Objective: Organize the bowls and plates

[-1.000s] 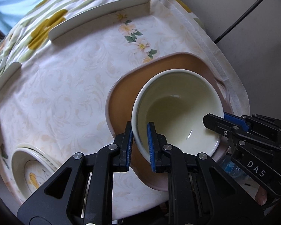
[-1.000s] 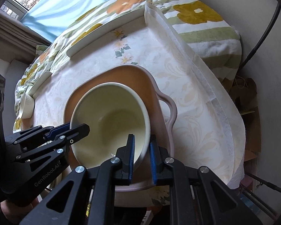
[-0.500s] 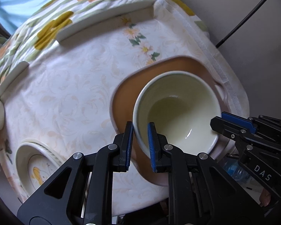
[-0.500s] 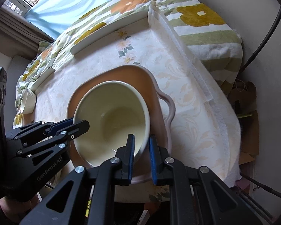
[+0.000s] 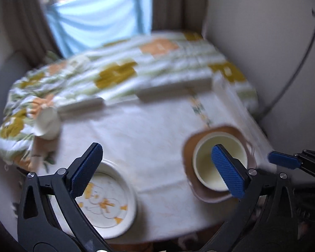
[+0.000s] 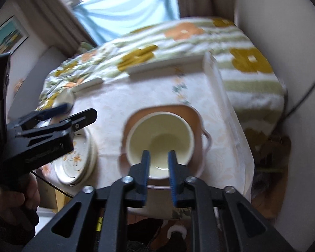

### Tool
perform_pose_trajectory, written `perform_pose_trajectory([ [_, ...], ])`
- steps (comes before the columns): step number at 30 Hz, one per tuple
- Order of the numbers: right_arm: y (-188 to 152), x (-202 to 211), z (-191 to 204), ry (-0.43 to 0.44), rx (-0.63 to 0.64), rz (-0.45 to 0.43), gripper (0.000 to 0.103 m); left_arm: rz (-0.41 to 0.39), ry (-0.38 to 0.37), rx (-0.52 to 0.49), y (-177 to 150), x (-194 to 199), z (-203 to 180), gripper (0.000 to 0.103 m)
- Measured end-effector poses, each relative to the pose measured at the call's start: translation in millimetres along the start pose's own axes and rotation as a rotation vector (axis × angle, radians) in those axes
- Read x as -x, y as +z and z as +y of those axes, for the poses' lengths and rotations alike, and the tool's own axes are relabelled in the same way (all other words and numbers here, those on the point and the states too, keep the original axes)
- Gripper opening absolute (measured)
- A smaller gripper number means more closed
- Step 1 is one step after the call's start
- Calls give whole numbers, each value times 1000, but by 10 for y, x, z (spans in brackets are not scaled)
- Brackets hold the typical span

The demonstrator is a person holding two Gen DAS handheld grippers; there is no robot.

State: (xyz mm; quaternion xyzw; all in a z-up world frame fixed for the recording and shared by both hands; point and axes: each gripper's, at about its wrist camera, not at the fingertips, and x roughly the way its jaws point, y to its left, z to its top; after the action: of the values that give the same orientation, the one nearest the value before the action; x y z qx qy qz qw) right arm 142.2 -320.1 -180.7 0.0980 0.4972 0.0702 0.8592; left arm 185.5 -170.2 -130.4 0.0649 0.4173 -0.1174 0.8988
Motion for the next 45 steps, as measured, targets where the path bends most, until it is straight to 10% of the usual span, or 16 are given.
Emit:
perform_pose_trajectory([
  [2, -3, 16, 130, 33, 56, -23, 85, -15, 29, 50, -34, 129, 162, 103],
  [12, 207, -231, 907, 204, 311, -64, 102, -71, 255, 325, -382, 815, 1193, 103],
  [22, 1179, -606, 1898, 301, 427, -57, 102, -107, 228, 651, -430, 801, 2620, 103],
  [33, 2074, -2251, 2738, 350, 351, 179, 102, 56, 63, 847, -337, -727, 3869, 82],
  [45, 2095, -3560, 3092, 318, 303, 375, 56, 238, 9, 836, -358, -2003, 4254, 41],
])
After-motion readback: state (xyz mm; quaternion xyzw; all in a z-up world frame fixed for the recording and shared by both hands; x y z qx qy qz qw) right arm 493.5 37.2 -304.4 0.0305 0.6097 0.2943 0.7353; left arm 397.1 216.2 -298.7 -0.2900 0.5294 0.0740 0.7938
